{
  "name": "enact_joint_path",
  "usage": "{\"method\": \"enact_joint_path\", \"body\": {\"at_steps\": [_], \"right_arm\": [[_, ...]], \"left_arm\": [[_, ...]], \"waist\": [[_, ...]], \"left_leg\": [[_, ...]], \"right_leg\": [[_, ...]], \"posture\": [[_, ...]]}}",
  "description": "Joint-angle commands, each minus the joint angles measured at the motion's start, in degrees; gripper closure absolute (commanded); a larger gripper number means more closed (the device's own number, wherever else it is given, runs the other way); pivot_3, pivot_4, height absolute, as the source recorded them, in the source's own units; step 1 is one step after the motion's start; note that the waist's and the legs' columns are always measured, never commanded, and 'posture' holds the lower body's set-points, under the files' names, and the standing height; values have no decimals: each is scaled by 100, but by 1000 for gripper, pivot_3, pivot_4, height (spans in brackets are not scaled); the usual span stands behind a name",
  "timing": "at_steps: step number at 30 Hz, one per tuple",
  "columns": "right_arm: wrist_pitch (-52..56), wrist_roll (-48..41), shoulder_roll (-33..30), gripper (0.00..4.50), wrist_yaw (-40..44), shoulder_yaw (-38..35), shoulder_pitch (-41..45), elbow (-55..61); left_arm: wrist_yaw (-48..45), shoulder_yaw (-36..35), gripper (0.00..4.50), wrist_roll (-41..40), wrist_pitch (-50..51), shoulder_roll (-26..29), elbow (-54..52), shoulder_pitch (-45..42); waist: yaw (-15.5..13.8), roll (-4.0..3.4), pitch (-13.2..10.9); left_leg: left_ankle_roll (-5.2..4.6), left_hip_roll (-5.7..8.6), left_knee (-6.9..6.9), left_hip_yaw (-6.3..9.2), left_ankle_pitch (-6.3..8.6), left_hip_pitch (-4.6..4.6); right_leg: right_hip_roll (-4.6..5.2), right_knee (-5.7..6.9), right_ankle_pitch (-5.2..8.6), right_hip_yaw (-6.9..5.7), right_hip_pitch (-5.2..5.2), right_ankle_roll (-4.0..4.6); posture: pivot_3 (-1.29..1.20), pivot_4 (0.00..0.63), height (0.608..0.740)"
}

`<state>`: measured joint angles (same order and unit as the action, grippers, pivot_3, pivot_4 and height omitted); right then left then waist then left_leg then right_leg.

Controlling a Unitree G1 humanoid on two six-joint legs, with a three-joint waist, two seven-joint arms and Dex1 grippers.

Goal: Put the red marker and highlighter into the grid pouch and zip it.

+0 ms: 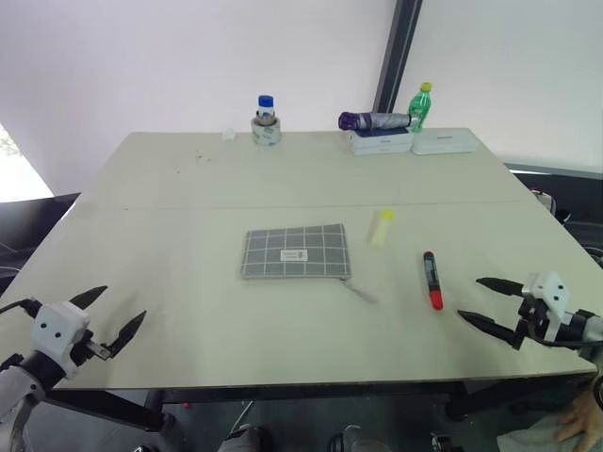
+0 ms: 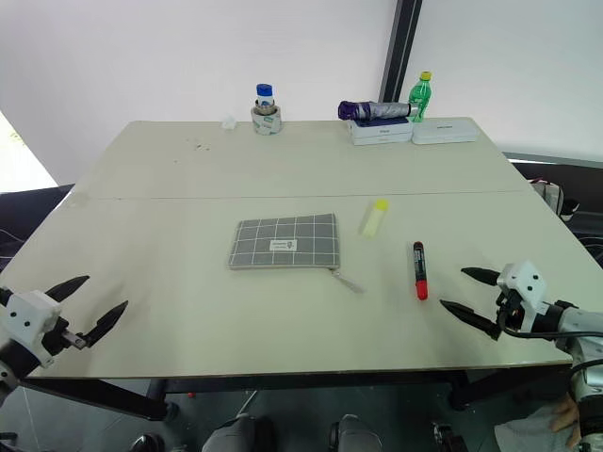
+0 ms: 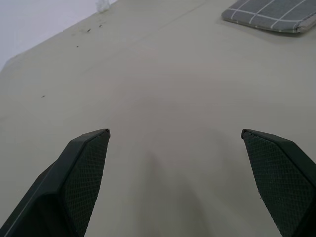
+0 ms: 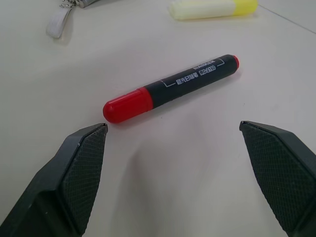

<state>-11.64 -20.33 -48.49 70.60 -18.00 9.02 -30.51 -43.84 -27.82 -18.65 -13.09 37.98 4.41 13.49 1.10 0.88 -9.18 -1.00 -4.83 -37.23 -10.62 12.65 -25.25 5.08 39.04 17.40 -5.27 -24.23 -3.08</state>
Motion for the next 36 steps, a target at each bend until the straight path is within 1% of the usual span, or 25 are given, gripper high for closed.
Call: {"method": "enact_joint_path", "body": {"at_steps": [1, 5, 11, 24, 30, 32, 34, 36], "right_arm": [[-157, -7, -92, 51, -37, -112, 104, -42], [-188, 3, -52, 51, -105, -84, 188, -82], [-240, 91, -20, 51, -157, 7, 454, -244], [-258, 163, 72, 51, -173, 178, 843, -436], [17, 104, 181, 51, -180, 264, 966, -197], [304, -53, 295, 576, -220, 295, 958, 180], [539, -154, 507, 1394, -429, 356, 1020, 651], [737, -182, 722, 2468, -683, 416, 1105, 1046]], "left_arm": [[-29, -167, 0, -44, -163, 92, 7, -35], [14, -159, 0, -109, 208, 224, -55, -138], [-28, -154, 0, -71, 104, 264, -21, -219], [148, -81, 0, 150, -133, 175, -113, -266], [197, -19, 0, 203, -202, 112, -174, -282], [260, 79, 0, 448, -431, 139, -124, -348], [324, 206, 0, 712, -653, 212, 6, -536], [363, 302, 0, 836, -769, 269, 153, -751]], "waist": [[-5, 0, 0], [-14, 0, 0], [4, -1, 0], [-3, -1, 0], [6, -1, 0], [4, -1, 0], [-1, -1, 0], [-4, -1, 0]], "left_leg": [[0, 0, 0, 0, 0, 0], [0, 0, -2, 1, 0, 0], [0, 0, -2, 0, 0, 0], [0, 1, -2, 0, 0, 0], [0, 0, -1, 0, 0, 0], [0, 0, -1, -1, 0, 0], [1, 0, -1, -1, -1, 0], [2, 0, -2, 0, -1, 0]], "right_leg": [[0, 0, 0, 0, 0, 0], [2, 0, 0, 0, 1, 1], [1, 0, 0, 2, 1, 1], [1, 0, 0, 2, 1, -1], [1, 0, -1, 2, 1, -1], [1, 0, -1, 2, 1, -1], [1, 0, -1, 2, 1, -1], [1, 2, -2, 2, 2, 0]], "posture": [[0, 150, 738], [0, 150, 738], [0, 150, 738], [0, 150, 738], [0, 150, 738], [0, 150, 738], [0, 150, 738], [0, 150, 738]]}}
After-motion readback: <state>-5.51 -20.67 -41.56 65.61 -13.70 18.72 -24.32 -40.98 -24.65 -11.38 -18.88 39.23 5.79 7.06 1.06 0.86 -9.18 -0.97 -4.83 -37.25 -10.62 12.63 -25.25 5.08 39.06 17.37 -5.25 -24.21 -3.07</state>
